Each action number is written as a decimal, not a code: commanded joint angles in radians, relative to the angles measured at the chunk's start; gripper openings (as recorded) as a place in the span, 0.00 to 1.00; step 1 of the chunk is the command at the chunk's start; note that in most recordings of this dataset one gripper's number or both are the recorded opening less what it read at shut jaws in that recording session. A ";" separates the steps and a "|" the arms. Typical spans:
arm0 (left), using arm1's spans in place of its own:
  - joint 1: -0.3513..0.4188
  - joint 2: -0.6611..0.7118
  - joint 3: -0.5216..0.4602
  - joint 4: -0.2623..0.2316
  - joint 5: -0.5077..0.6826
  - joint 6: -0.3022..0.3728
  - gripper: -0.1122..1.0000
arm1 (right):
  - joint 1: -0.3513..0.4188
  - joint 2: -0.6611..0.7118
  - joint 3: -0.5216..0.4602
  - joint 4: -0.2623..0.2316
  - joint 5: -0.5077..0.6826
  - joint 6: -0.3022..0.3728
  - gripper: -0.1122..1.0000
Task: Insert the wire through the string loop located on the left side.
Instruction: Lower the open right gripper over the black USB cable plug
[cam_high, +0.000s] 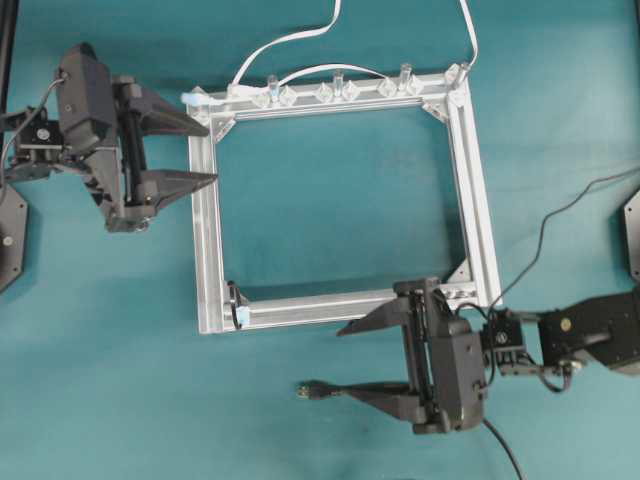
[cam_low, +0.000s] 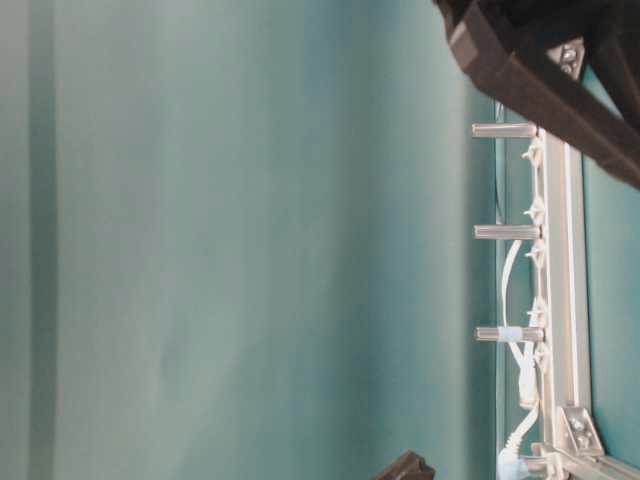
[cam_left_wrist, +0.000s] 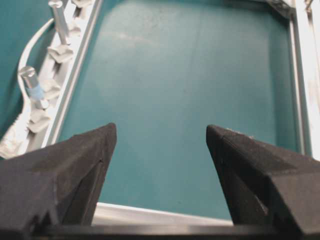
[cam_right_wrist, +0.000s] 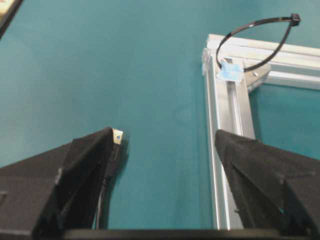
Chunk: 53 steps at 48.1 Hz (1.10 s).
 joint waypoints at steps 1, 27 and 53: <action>-0.025 -0.012 -0.003 0.003 0.002 -0.003 0.81 | 0.028 -0.018 -0.035 0.077 -0.008 -0.049 0.87; -0.080 -0.014 0.008 0.003 0.011 -0.012 0.81 | 0.072 0.043 -0.084 0.140 -0.002 -0.072 0.87; -0.081 -0.012 0.009 0.003 0.041 -0.018 0.81 | 0.072 0.127 -0.089 0.138 -0.002 -0.072 0.87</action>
